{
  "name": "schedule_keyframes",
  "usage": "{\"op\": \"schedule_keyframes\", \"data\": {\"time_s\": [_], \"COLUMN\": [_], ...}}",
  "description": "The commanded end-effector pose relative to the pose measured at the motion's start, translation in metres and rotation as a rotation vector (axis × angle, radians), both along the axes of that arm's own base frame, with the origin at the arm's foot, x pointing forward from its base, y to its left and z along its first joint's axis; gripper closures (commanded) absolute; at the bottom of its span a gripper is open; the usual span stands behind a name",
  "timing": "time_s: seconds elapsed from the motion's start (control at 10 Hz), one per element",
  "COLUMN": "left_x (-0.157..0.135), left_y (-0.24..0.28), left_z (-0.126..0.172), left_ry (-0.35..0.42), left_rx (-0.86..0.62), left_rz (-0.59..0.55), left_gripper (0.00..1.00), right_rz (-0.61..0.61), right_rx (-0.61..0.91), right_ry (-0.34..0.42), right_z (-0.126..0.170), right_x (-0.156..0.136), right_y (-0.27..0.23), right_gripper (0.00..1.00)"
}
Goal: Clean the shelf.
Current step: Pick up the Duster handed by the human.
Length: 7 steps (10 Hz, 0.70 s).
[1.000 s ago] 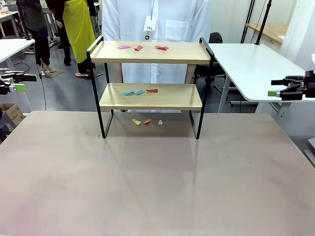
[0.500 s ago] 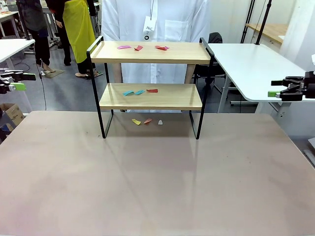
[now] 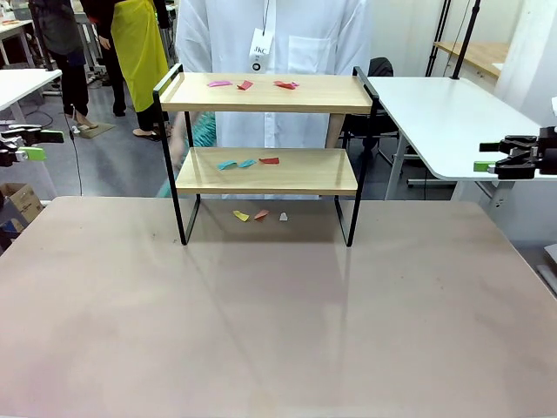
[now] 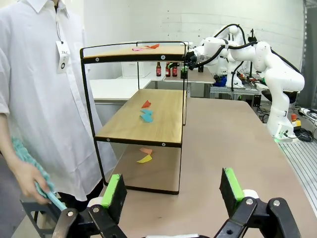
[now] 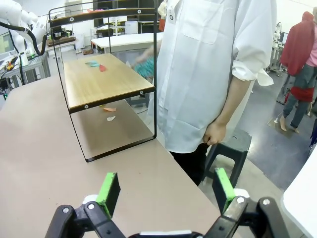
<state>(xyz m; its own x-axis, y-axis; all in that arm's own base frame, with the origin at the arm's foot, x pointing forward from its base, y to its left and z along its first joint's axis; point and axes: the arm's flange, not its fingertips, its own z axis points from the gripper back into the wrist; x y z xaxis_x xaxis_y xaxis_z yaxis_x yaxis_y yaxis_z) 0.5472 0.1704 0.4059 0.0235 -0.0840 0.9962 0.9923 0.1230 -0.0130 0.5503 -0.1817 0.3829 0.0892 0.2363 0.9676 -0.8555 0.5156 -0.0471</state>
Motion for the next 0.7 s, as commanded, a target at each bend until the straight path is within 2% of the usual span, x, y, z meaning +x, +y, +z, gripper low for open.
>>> {"op": "schedule_keyframes", "data": {"time_s": [0.0,0.6], "left_x": [-0.0004,-0.0004], "left_y": [-0.0005,-0.0005], "left_z": [0.0021,0.0021], "left_ry": [-0.003,-0.003], "left_rx": [-0.002,-0.002], "left_rz": [-0.003,-0.003], "left_gripper": [0.00,0.00], "right_rz": [-0.001,-0.001], "right_rx": [-0.010,-0.010], "right_ry": [0.002,0.002], "right_z": [0.0026,0.0026], "right_x": [0.0002,0.0002], "right_y": [0.0008,0.0008], "right_gripper": [0.00,0.00]}}
